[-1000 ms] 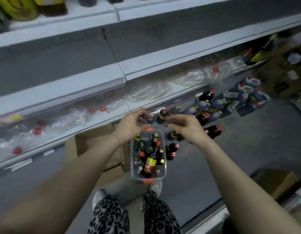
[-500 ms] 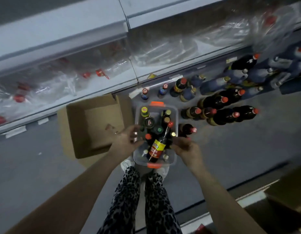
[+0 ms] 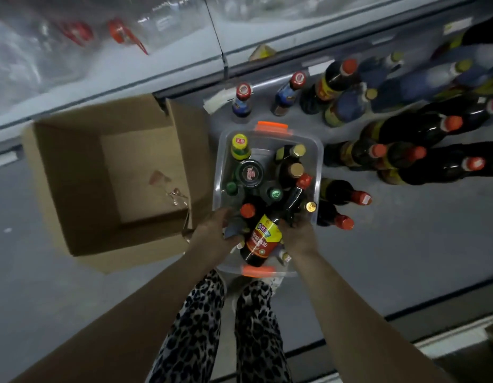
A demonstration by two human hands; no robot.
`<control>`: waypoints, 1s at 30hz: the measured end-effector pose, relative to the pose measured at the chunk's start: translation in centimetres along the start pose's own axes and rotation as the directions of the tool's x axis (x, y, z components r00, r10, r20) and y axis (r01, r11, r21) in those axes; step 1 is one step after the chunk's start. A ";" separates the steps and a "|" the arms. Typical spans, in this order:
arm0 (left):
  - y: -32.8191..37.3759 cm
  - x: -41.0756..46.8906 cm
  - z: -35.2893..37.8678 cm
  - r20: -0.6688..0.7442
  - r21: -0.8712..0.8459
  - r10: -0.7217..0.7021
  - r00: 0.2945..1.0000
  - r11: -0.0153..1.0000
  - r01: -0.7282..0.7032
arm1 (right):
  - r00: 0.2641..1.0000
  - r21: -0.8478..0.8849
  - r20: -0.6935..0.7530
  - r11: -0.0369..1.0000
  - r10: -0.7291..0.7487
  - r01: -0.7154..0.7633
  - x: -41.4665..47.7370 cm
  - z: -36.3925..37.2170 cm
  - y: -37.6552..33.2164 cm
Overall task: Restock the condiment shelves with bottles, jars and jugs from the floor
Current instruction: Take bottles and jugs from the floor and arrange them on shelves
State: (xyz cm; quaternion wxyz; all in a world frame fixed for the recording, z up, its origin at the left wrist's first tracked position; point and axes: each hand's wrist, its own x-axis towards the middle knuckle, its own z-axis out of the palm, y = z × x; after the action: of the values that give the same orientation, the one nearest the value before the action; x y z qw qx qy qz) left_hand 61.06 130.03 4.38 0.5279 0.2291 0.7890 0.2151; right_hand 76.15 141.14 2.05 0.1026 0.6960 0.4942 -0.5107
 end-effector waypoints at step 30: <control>-1.4 3.2 3.9 -0.009 0.125 0.145 0.989 0.982 -0.143 | 0.928 -0.085 -0.272 0.967 -0.254 0.240 -2.0 2.6 0.9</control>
State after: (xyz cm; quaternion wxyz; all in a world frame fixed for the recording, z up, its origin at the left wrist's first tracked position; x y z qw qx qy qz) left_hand 63.43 131.15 -0.18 0.4886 0.3159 0.7869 0.2054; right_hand 75.31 137.81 2.15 -0.0163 0.6908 0.6001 -0.4030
